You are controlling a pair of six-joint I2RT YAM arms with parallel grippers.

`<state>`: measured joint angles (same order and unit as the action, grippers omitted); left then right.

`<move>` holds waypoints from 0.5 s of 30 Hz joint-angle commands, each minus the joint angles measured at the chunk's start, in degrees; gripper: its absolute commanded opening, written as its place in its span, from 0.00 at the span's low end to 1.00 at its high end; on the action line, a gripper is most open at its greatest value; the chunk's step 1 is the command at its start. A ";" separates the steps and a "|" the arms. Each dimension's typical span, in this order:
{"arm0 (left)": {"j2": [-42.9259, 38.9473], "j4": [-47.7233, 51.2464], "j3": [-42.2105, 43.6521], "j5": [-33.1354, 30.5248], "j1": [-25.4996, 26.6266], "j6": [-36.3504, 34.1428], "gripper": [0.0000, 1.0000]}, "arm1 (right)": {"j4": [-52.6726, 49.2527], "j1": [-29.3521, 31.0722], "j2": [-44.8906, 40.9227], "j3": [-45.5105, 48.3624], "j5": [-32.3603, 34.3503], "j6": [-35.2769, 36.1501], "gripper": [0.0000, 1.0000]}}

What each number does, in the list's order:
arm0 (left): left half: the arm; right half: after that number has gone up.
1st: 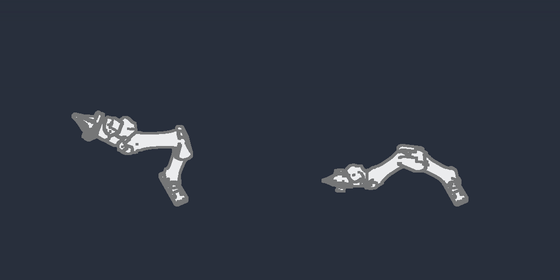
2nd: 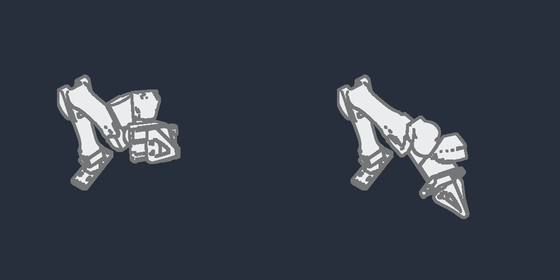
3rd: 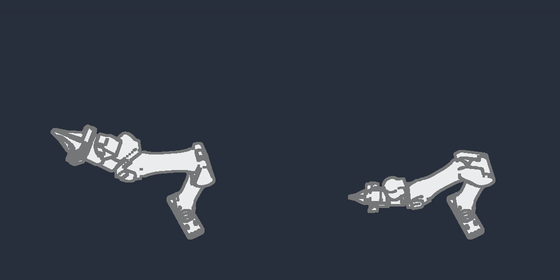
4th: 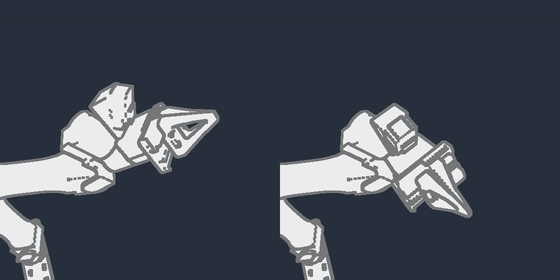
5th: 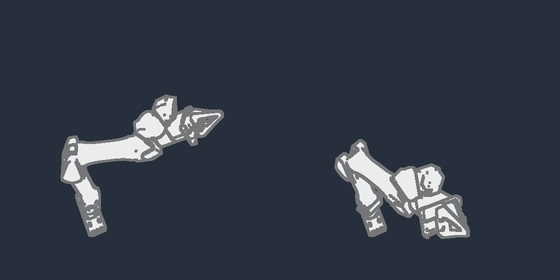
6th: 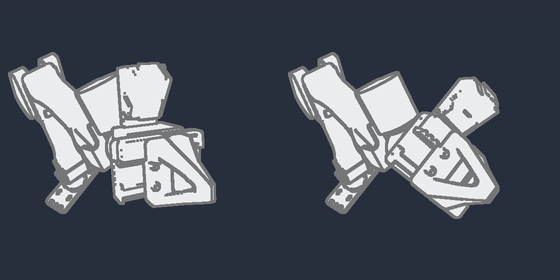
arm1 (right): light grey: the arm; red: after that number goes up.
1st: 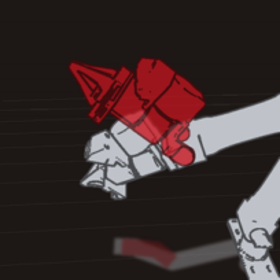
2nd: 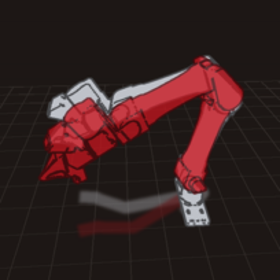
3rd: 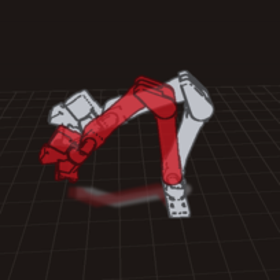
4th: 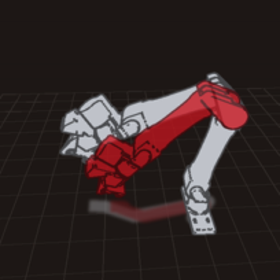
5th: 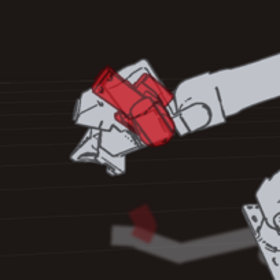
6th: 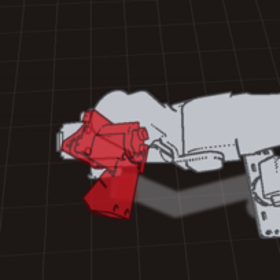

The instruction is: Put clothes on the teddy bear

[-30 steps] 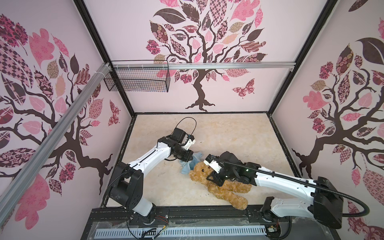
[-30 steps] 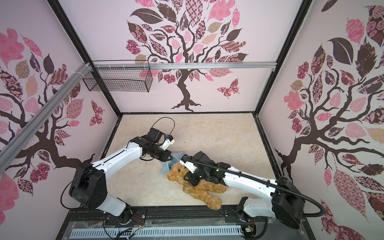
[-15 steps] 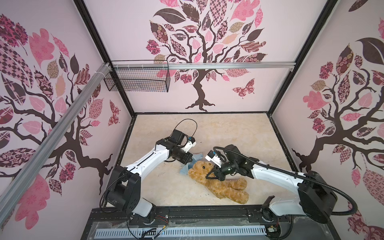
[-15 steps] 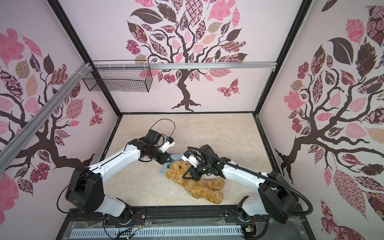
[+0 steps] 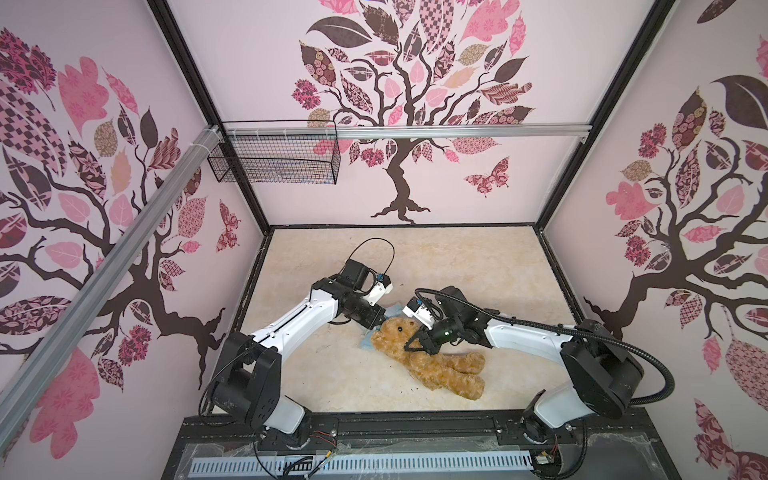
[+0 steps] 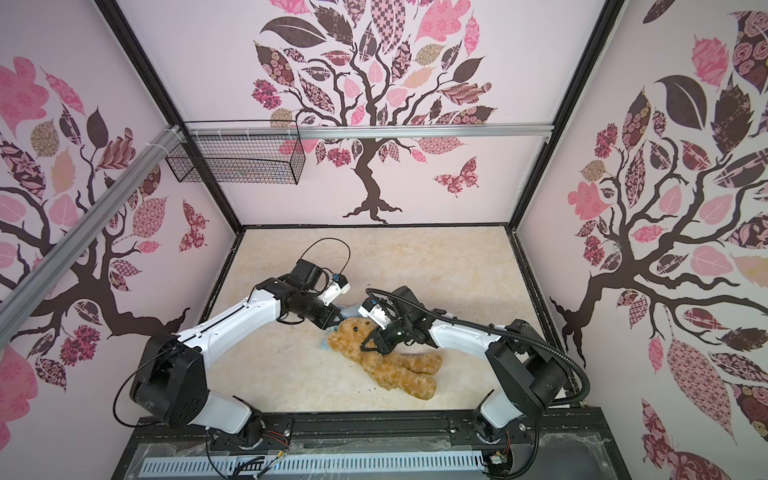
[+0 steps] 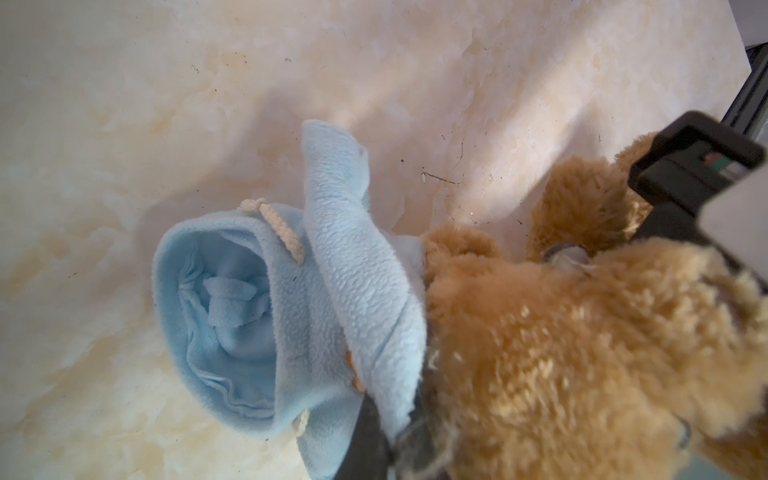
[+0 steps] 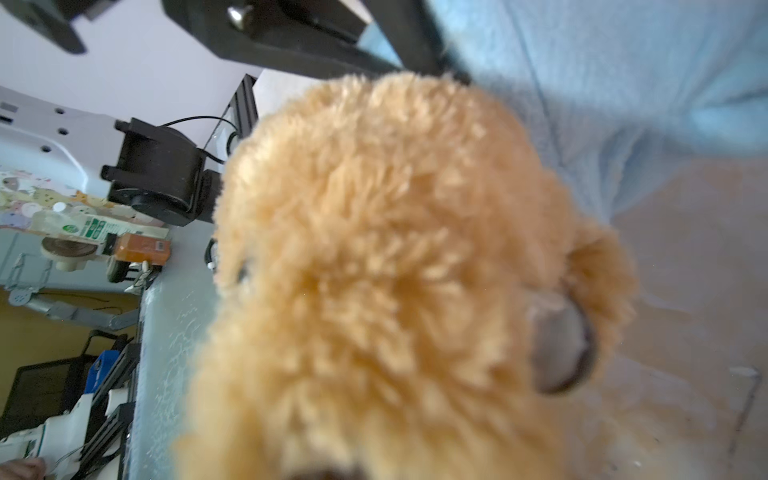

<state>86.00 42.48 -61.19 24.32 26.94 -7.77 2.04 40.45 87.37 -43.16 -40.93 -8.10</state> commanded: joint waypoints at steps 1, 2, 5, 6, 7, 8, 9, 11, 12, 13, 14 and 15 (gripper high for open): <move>-1.69 -0.92 2.05 0.46 0.05 -1.49 0.00 | 5.26 -0.28 -2.44 3.12 6.42 -5.42 0.04; -1.67 -1.16 2.31 0.58 0.11 -1.69 0.00 | 6.15 -0.35 -2.93 3.90 7.64 -6.91 0.02; -1.71 -1.97 3.25 0.86 0.21 -1.98 0.00 | 8.03 -0.29 -3.82 4.71 11.34 -11.10 0.00; -1.68 -2.03 3.42 0.91 0.29 -1.92 0.00 | 8.80 -0.31 -4.26 4.99 12.43 -12.41 0.00; -1.66 -1.93 3.39 0.86 0.26 -1.98 0.00 | 9.58 -0.32 -4.85 5.37 14.00 -13.79 0.00; -1.57 -1.90 3.31 0.99 0.31 -1.99 0.00 | 10.62 -0.30 -5.38 5.84 15.29 -15.13 0.00; -1.53 -1.90 3.33 1.18 0.56 -1.90 0.00 | 10.98 -0.21 -5.66 6.05 16.56 -16.39 0.00; -1.56 -2.10 3.24 1.75 0.68 -1.72 0.00 | 10.85 0.11 -5.57 6.09 18.88 -17.56 0.00; -1.49 -2.22 3.12 2.09 0.80 -1.46 0.00 | 10.19 0.46 -5.16 5.71 19.78 -17.74 0.00; -1.45 -2.41 3.10 2.28 0.78 -1.16 0.00 | 9.53 0.87 -4.58 5.29 20.45 -17.70 0.00; -1.38 -2.66 2.99 2.49 0.83 -0.71 0.00 | 8.37 1.52 -3.98 4.66 21.28 -17.46 0.00; -1.38 -3.00 2.84 2.74 0.79 0.12 0.00 | 7.47 2.50 -3.36 4.09 22.56 -16.95 0.00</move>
<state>85.65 41.12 -59.22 25.28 27.49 -8.71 10.33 41.08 84.07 -36.53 -23.07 -23.42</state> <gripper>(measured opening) 0.048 0.170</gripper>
